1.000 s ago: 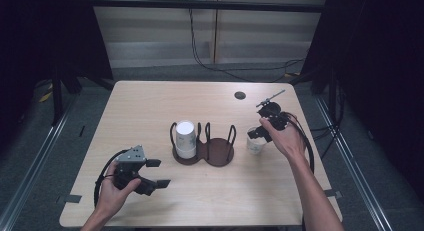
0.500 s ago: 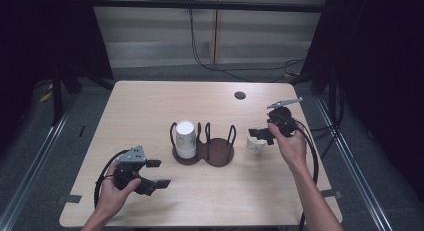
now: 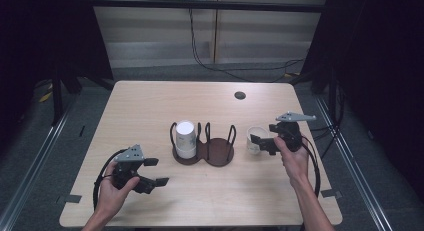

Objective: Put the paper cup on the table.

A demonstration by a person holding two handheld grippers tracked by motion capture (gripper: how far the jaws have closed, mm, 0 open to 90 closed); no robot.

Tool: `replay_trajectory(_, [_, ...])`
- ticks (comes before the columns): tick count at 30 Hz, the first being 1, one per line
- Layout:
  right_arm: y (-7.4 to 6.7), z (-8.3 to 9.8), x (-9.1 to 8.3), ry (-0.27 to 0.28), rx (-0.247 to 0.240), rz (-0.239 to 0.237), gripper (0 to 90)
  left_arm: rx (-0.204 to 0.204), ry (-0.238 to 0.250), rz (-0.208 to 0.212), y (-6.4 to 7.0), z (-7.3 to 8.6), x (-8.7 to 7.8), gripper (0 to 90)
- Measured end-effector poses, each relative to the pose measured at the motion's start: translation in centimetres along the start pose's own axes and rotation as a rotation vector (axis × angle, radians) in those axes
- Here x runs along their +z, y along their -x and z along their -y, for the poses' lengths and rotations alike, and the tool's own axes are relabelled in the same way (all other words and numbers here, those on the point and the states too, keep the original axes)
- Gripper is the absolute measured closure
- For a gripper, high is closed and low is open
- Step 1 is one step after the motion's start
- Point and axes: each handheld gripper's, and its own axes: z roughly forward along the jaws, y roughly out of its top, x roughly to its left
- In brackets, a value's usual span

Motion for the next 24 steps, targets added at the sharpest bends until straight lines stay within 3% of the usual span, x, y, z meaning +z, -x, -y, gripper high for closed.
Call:
replay_trajectory(9, [-1.2,2.3,-1.3,0.087,0.016,-0.013,14.6,0.000,-0.012,-0.022,0.1,0.1,0.1,17.9])
replay_trajectory(13, [-1.6,2.9,-2.1,0.095,-0.002,-0.015,14.8,-0.036,0.011,-0.024,0.3,-0.1,-0.1,17.8])
replay_trajectory(16, [-2.1,3.3,-2.8,0.120,0.001,-0.014,14.8,-0.033,0.029,-0.029,0.4,-0.2,-0.2,17.6])
replay_trajectory(24, [-3.6,5.1,-3.1,0.098,-0.015,-0.036,15.1,-0.029,0.046,-0.032,0.7,0.0,0.0,17.6])
